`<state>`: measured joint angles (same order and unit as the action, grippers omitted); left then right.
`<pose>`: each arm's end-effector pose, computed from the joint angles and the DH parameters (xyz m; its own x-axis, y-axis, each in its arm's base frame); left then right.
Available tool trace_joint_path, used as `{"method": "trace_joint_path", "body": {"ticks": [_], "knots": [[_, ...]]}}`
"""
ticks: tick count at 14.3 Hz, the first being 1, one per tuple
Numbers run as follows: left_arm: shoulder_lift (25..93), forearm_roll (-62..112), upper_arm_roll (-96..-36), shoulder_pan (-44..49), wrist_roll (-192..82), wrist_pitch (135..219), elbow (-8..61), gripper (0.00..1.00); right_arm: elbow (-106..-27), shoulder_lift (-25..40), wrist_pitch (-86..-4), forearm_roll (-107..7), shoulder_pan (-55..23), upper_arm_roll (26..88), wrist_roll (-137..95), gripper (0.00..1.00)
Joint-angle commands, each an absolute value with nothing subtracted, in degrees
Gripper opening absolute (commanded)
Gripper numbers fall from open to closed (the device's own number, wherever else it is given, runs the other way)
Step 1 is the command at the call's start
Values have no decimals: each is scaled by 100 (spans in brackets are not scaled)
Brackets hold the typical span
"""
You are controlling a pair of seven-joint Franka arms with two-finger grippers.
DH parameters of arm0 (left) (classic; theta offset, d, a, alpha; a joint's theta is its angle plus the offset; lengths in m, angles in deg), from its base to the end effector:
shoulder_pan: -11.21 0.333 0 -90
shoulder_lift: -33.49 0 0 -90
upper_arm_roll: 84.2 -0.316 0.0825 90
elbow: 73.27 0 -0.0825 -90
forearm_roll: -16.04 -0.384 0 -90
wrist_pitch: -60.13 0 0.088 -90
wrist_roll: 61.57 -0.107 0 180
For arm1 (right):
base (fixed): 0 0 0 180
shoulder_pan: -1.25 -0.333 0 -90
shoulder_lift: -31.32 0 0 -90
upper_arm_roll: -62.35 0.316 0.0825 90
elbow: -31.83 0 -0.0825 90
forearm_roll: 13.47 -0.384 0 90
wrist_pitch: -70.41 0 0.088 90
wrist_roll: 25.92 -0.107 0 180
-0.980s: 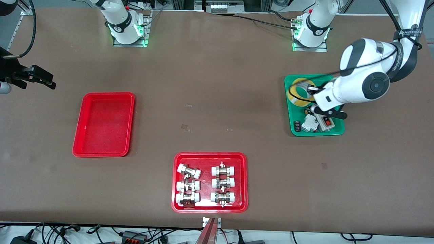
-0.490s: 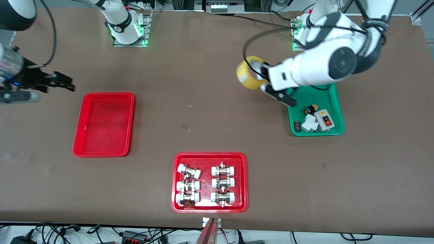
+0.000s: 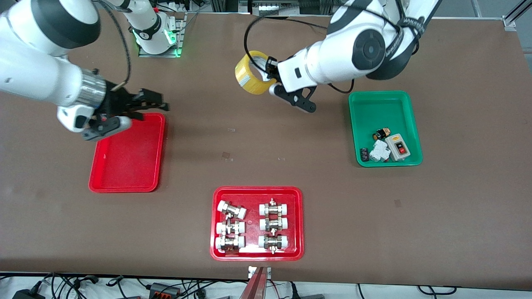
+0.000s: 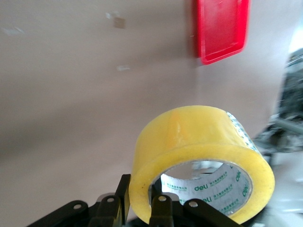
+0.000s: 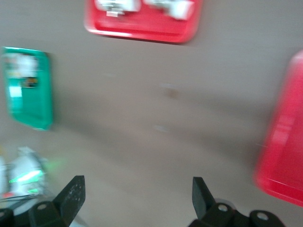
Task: Left arm passes tape to right arm into tray
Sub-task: 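Carry the tape with the left gripper while the right gripper approaches, then grasp the tape roll with the right gripper beside the left gripper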
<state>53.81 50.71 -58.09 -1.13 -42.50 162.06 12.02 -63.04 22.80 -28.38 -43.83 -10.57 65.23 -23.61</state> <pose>0.5123 -0.4150 0.5070 0.9162 -0.2674 -0.2984 -0.0336 -0.7934 0.6078 0.5720 0.1965 0.5237 0.9740 0.2117 -0.0808 0.1438 -0.8530 -0.5018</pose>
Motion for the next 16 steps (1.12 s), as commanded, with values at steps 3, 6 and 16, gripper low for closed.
{"method": "trace_joint_path", "body": {"ticks": [3, 6, 16], "knots": [[6029, 5480, -5818, -21, -3713, 16094, 381, 0, -5958, 2165, -2978, -5597, -1605, 6464, -2846, 100], [6003, 5471, -5836, -4, -3705, 16085, 381, 0, -5984, 2156, -3207, -5829, -2001, 6464, -2847, 100], [5977, 5453, -5844, 128, -3757, 16006, 381, 0, -5984, 2033, -3602, -5926, -2388, 6464, -3023, 100]]}}
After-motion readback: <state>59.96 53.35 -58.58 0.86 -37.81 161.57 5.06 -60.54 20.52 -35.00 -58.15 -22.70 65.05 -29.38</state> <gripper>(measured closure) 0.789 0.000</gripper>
